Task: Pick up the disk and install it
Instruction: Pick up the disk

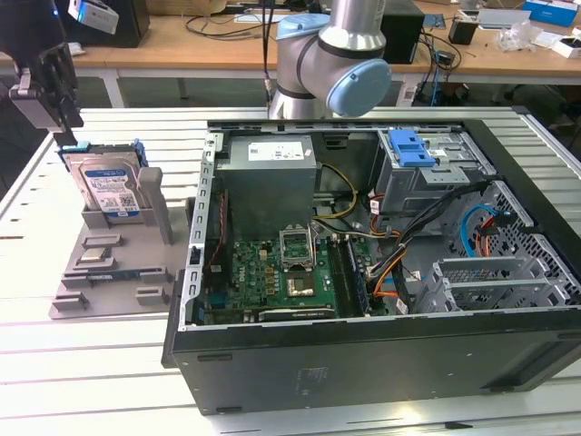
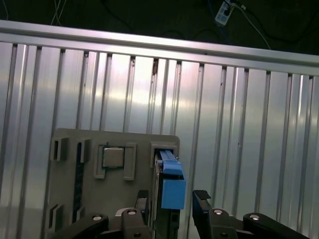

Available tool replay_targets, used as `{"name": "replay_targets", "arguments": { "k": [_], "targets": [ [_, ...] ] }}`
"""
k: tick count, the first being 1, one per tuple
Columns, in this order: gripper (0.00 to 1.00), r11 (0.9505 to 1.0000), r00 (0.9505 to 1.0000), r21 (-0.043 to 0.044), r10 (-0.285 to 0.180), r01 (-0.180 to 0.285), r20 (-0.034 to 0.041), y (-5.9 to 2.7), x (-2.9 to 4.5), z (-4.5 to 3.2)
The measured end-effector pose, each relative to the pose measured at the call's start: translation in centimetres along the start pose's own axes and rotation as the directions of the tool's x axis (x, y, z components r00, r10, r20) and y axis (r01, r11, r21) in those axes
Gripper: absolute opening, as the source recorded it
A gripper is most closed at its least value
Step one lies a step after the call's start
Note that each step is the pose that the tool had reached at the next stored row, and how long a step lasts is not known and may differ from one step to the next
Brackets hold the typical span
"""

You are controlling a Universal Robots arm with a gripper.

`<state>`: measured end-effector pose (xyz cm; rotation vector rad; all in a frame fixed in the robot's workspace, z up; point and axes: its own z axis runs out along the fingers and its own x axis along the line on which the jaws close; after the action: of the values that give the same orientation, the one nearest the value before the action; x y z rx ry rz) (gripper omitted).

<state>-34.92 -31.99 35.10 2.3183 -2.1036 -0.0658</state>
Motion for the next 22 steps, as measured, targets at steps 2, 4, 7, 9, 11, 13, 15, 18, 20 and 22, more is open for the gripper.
{"name": "replay_targets", "arguments": {
  "k": [2,4,7,9,11,13,15,18,20,22],
  "targets": [
    [0.48,1.0,1.0,-0.0004,0.0,0.0,0.0,-0.04,0.0,0.42],
    [0.48,1.0,1.0,-0.0007,0.0,0.0,0.0,-0.06,0.01,0.82],
    [0.48,1.0,1.0,-0.0018,0.0,0.0,0.0001,-0.17,-0.04,1.51],
    [0.48,1.0,1.0,-0.0021,0.0,0.0,0.0003,-0.27,-0.15,1.88],
    [0.48,1.0,1.0,-0.0028,0.0,0.0,0.0002,-0.33,-0.13,2.4],
    [0.48,1.0,1.0,-0.0043,0.0,0.0,0.0005,-0.5,-0.1,3.04],
    [0.48,1.0,1.0,-0.0057,0.0,0.0,0.0005,-0.73,-0.07,3.58],
    [0.48,1.0,1.0,-0.0067,0.0,0.0,0.0006,-0.79,-0.06,4.13],
    [0.48,1.0,1.0,-0.0072,0.0,0.0,0.0006,-0.82,-0.04,4.67],
    [0.48,1.0,1.0,-0.0077,-0.001,0.001,0.0006,-0.84,-0.03,5.36]
  ]
}}
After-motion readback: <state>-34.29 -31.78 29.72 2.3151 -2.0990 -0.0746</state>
